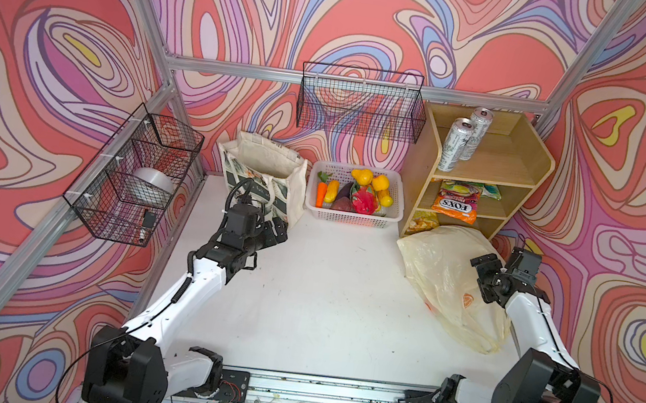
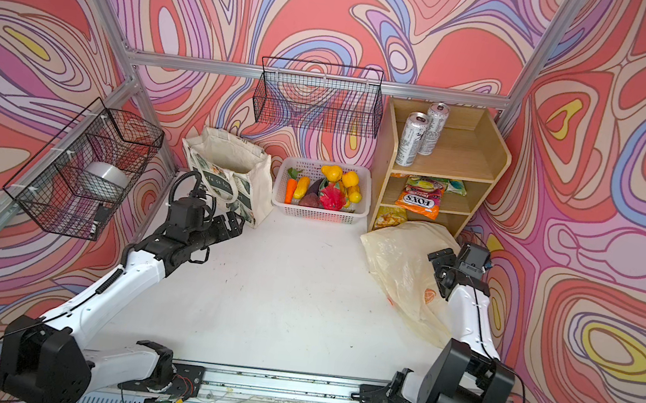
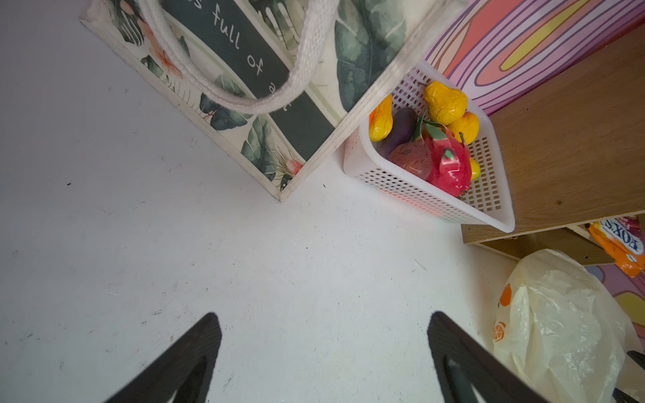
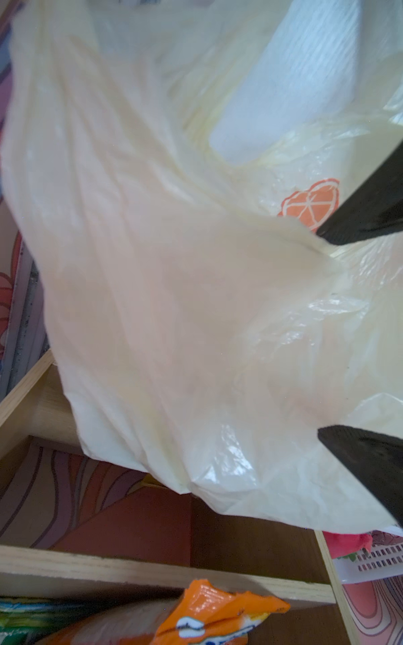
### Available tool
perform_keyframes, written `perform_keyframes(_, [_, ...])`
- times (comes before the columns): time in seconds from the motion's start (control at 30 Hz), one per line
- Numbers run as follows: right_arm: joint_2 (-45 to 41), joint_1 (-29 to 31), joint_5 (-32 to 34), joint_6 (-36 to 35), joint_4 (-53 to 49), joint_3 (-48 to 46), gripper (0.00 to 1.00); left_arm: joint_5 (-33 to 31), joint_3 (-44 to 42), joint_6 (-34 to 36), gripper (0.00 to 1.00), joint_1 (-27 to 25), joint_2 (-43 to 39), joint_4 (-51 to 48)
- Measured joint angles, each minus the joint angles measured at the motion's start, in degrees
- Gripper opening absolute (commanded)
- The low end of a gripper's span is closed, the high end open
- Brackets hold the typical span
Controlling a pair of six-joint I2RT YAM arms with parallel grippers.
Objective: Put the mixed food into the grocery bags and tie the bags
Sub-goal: 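Grasp the cream plastic bag with the right gripper and drag it toward the shelf, then grasp the canvas tote rim with the left gripper while right gripper releases the bag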
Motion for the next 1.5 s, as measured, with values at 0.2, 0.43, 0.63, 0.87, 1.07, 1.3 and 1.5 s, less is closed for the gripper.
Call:
perform_keyframes(0.2, [-1.8,0.0,4.3,1.7,-7.7,1.9,0.98,-2.1,1.6,0.0,0.96,0.0,-0.9,-4.3])
perform_keyframes(0.43, [-5.9,0.0,10.4,4.0,-14.6,1.4,0.98,-3.9,4.4,-0.1,0.97,0.0,-0.9,-7.6])
perform_keyframes(0.63, [-13.1,0.0,5.1,2.0,-13.0,1.4,0.94,-7.7,9.8,0.7,0.98,0.3,-0.8,-11.5])
perform_keyframes(0.87, [-16.6,2.1,-11.3,-0.5,-5.7,6.3,0.87,-10.9,27.6,0.7,0.97,5.3,6.3,-14.9])
perform_keyframes(1.07, [-12.7,18.4,-17.4,-3.9,-1.7,9.1,0.85,-11.0,44.1,-2.6,0.95,7.7,21.9,-18.8])
perform_keyframes(1.3, [-7.1,37.6,-16.5,-5.6,0.3,8.6,0.84,-12.4,60.7,-7.8,0.93,7.8,39.3,-27.6])
perform_keyframes(1.5, [-4.4,40.5,-15.6,-6.7,0.9,8.0,0.83,-14.7,67.7,-9.7,0.87,7.8,45.8,-33.4])
